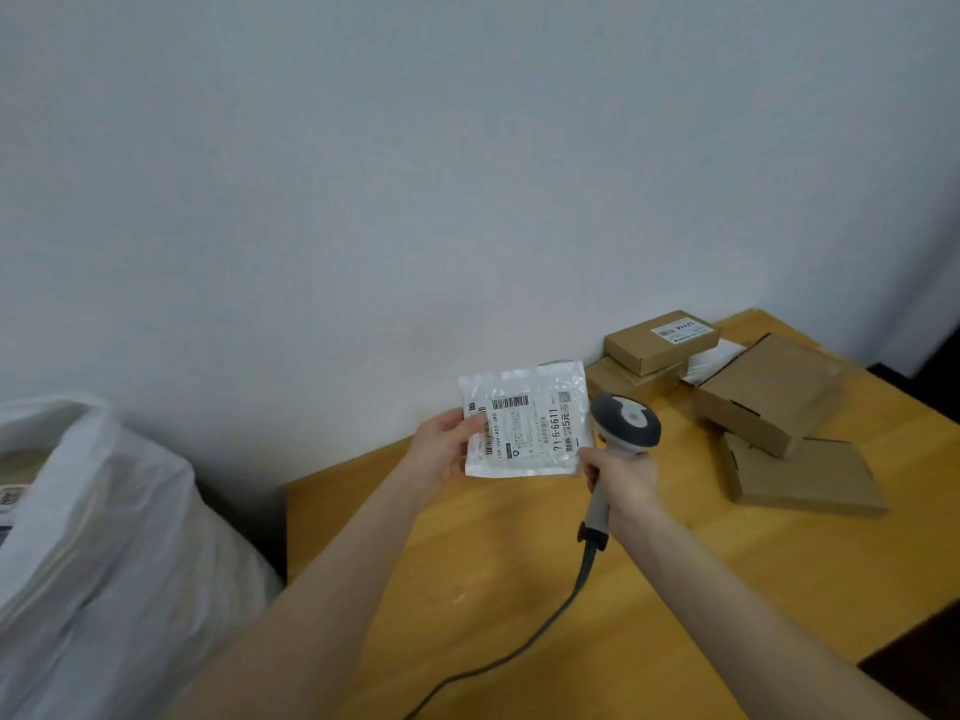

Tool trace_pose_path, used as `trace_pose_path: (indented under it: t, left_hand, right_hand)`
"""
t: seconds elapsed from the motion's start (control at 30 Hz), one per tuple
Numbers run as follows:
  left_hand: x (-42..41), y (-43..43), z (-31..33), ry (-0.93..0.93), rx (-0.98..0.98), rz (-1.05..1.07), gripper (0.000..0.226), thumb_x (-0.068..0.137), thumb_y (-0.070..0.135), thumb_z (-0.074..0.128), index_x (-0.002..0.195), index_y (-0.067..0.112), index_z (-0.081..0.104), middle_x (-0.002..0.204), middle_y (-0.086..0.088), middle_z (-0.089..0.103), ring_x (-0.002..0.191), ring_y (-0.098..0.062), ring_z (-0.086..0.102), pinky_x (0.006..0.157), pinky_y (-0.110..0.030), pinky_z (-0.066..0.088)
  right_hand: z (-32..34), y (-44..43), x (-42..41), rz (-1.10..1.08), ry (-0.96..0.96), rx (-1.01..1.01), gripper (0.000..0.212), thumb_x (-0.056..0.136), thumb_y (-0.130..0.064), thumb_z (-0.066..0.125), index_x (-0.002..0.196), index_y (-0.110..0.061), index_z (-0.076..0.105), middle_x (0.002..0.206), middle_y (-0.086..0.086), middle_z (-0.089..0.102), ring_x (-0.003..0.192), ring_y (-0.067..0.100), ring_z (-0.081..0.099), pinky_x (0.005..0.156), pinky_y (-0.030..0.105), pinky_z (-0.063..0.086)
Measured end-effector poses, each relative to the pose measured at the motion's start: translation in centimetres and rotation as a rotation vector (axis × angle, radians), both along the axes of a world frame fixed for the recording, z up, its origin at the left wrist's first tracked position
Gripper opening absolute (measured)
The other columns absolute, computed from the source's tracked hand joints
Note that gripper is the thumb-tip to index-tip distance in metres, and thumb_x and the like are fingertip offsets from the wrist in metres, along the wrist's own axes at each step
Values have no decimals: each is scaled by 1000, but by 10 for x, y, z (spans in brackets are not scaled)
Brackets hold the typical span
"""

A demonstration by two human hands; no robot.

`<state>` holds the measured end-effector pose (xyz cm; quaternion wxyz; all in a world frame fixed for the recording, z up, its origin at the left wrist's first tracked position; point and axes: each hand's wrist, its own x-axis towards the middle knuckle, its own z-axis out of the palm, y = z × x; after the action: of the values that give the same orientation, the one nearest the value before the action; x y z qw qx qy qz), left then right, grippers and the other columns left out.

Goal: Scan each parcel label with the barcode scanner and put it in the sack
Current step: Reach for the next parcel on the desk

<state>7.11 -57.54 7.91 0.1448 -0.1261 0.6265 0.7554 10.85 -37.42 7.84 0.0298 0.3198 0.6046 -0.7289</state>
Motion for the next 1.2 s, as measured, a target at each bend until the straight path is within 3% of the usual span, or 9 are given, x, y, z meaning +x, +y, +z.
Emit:
trace_pose_path:
  t: [0.07, 0.23, 0.37, 0.57, 0.73, 0.8, 1.0, 1.13, 1.2]
  left_hand:
    - [15, -4, 5, -5, 52, -12, 26, 92, 9, 60, 118, 7, 60, 104, -9, 73, 95, -24, 71, 72, -36, 59]
    - [52, 4, -12, -115, 182, -39, 34, 89, 14, 65, 123, 11, 59, 116, -7, 70, 109, -24, 65, 100, -42, 48]
    - [50, 15, -9, -97, 279, 218, 21, 92, 8, 60, 113, 6, 59, 107, -14, 70, 96, -27, 68, 75, -35, 60]
    - [38, 17, 6, 11, -82, 318, 10, 94, 8, 59, 103, 8, 62, 99, -9, 70, 85, -22, 69, 70, -31, 57]
    - [38, 34, 12, 61, -258, 318, 10, 94, 10, 60, 103, 8, 62, 92, -6, 69, 76, -19, 66, 59, -27, 53]
    - [40, 36, 16, 91, -319, 273, 12, 94, 10, 60, 104, 6, 63, 95, -8, 71, 80, -20, 67, 65, -31, 56]
    - [51, 47, 18, 78, -277, 153, 21, 91, 11, 63, 112, 5, 63, 100, -7, 71, 89, -21, 69, 78, -34, 57]
    - [67, 47, 5, -4, -306, -22, 15, 93, 5, 59, 106, 10, 64, 102, -3, 71, 96, -20, 68, 81, -34, 57]
    - [72, 43, 1, -13, -352, 34, 17, 93, 4, 58, 109, 7, 64, 102, -4, 70, 93, -19, 68, 77, -31, 58]
  right_hand:
    - [0, -2, 14, -43, -1, -24, 23, 71, 9, 62, 66, -8, 47, 69, 15, 50, 60, 21, 43, 59, 33, 37]
    - [0, -9, 37, -140, -40, -191, 18, 76, 10, 63, 68, -3, 54, 63, 12, 55, 55, 18, 49, 58, 30, 44]
    - [-4, -10, 49, -93, -21, -173, 19, 77, 8, 65, 69, -6, 55, 65, 11, 57, 59, 20, 52, 62, 32, 44]
    - [-1, 15, 64, -43, 70, -200, 15, 82, -7, 74, 91, -9, 62, 78, 6, 65, 67, 19, 63, 62, 29, 50]
    - [2, 38, 66, -89, 117, -152, 19, 81, -9, 76, 89, -13, 59, 77, 5, 64, 68, 17, 62, 64, 28, 49]
    - [3, 44, 66, -69, 106, -182, 18, 81, -8, 76, 85, -11, 59, 73, 5, 64, 66, 16, 61, 64, 29, 49]
    - [-7, 34, 67, 107, -13, -68, 23, 73, 9, 65, 61, -5, 51, 58, 10, 50, 50, 18, 44, 53, 30, 39]
    - [-14, 34, 68, 102, -26, -72, 21, 74, 9, 66, 65, -4, 52, 59, 10, 52, 53, 19, 46, 54, 30, 41]
    - [-12, 35, 72, 128, 19, -70, 20, 77, 1, 72, 69, -6, 56, 63, 8, 56, 58, 18, 52, 58, 30, 43]
